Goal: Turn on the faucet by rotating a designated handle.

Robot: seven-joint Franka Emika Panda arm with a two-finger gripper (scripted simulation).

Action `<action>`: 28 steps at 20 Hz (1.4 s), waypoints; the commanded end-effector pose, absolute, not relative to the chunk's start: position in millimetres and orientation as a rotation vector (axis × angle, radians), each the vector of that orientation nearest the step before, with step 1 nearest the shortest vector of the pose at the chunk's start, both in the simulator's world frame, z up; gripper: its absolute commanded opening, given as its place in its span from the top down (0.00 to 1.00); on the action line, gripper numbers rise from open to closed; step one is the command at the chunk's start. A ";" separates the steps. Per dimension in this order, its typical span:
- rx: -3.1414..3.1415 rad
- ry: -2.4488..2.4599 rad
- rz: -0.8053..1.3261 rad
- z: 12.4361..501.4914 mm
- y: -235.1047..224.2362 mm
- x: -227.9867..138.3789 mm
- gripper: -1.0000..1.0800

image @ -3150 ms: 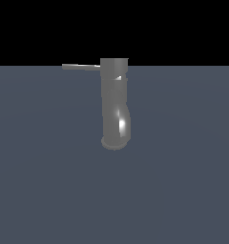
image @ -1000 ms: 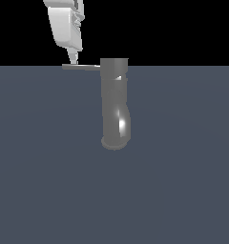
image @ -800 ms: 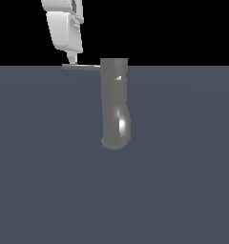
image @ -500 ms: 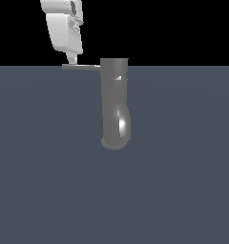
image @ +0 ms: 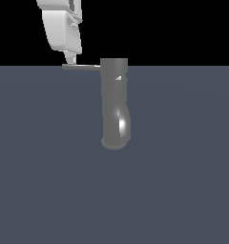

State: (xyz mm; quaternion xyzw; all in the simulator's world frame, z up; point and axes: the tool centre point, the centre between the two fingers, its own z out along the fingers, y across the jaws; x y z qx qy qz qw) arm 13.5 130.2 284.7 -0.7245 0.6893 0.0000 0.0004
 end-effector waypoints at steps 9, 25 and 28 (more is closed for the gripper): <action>-2.275 2.166 0.000 284.7 125.7 -19.5 1.00; -2.275 2.167 0.000 284.8 119.7 -68.5 1.00; -2.272 2.166 -0.003 284.9 113.6 -68.8 1.00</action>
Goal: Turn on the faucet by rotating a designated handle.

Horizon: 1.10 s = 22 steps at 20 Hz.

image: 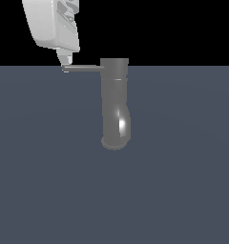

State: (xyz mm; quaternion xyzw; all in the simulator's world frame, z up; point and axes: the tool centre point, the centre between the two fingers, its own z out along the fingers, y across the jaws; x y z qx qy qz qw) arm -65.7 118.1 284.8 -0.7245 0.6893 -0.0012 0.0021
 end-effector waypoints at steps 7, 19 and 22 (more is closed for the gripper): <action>-2.272 2.167 -0.002 284.8 92.0 -86.9 1.00; -2.274 2.167 -0.001 284.8 53.5 -118.9 1.00; -2.274 2.167 0.000 284.8 43.7 -127.0 1.00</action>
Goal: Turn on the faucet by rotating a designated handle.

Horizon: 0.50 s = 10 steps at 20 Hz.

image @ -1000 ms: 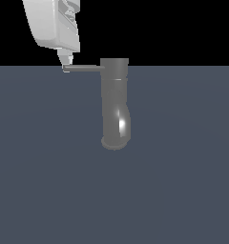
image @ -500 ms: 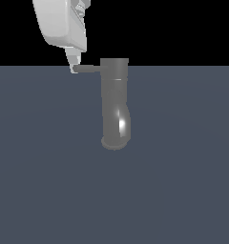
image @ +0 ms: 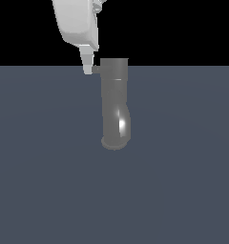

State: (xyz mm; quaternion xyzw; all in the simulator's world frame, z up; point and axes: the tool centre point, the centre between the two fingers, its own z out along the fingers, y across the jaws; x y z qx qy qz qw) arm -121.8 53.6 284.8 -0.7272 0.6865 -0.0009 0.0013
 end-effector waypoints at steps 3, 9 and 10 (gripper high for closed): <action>-2.274 2.167 0.000 284.8 37.1 -132.3 1.00; -2.280 2.160 -0.002 284.8 14.8 -126.4 1.00; -2.280 2.160 -0.002 284.8 8.9 -125.9 1.00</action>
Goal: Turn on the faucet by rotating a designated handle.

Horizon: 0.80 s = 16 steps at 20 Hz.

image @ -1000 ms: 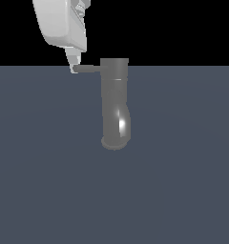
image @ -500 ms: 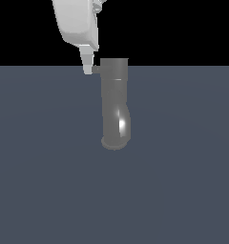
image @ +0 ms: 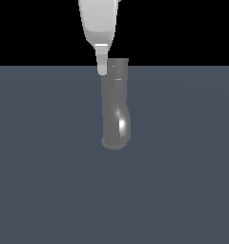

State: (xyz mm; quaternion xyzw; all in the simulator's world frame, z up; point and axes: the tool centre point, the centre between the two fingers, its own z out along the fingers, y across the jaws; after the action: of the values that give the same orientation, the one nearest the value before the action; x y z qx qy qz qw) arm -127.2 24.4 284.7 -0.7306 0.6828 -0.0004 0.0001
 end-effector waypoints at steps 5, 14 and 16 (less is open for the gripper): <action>-2.278 2.162 -0.001 284.8 -20.0 -123.1 1.00; -2.275 2.167 0.000 284.9 -65.1 -118.7 1.00; -2.305 2.135 -0.001 284.7 -49.0 -115.0 1.00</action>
State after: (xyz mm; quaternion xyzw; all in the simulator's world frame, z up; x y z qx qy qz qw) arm -116.5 -47.3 284.8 -0.7339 0.6793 -0.0004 -0.0002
